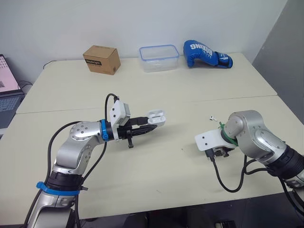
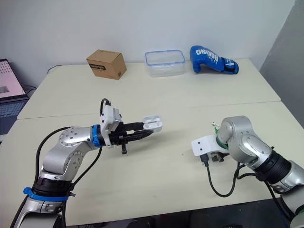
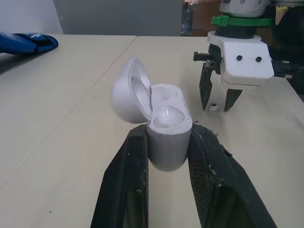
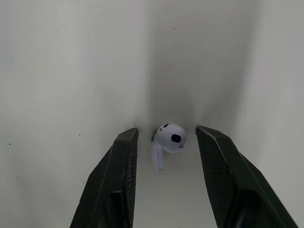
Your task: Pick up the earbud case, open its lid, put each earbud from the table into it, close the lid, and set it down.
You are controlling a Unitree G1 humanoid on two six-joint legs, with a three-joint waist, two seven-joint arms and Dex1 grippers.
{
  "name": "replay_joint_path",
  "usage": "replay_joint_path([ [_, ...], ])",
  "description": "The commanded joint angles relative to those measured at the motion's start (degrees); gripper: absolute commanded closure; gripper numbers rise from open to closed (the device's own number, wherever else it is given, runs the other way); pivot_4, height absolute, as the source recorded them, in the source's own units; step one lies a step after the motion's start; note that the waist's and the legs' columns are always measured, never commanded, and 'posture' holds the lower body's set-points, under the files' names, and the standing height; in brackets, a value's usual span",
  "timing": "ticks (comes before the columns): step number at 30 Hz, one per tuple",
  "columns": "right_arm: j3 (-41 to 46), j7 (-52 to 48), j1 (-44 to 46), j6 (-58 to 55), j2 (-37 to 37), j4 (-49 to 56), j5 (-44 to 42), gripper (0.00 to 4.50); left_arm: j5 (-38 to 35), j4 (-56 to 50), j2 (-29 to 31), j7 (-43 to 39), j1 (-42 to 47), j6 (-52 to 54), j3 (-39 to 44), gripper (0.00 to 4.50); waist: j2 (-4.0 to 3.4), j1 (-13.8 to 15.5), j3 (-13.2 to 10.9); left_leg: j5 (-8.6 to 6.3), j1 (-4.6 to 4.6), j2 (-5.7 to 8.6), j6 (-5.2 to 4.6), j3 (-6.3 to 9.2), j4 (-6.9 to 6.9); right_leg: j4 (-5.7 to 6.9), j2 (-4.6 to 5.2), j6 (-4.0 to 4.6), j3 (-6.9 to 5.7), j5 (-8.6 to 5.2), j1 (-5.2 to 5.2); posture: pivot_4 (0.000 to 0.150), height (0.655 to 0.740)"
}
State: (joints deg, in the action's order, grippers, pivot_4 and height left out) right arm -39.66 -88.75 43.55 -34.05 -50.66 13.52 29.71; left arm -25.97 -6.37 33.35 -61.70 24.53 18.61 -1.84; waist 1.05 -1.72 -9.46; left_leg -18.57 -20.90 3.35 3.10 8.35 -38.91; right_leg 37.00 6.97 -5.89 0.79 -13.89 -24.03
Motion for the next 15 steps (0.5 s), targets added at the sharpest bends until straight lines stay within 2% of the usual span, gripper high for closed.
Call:
replay_joint_path([
  [1, -1.1, -2.8, -0.2, -0.7, -0.2, 0.6, 2.0, 2.55, -0.3, -1.8, -0.3, 0.5, 0.4, -1.0, 0.6, 3.72, 0.00, 0.0, 0.0, 0.00, 0.00, 0.00, 0.00, 0.00, 0.00, 0.00, 0.00, 0.00, 0.00, 0.00, 0.00, 0.150, 0.7307],
  [15, -2.9, -3.7, 0.7, -0.5, -0.5, 2.1, 3.1, 2.55, -0.1, -1.8, -0.5, 0.7, 0.4, -1.1, 0.5, 3.72, 0.00, 0.0, 0.0, 0.00, 0.00, 0.00, 0.00, 0.00, 0.00, 0.00, 0.00, 0.00, 0.00, 0.00, 0.00, 0.150, 0.7307],
])
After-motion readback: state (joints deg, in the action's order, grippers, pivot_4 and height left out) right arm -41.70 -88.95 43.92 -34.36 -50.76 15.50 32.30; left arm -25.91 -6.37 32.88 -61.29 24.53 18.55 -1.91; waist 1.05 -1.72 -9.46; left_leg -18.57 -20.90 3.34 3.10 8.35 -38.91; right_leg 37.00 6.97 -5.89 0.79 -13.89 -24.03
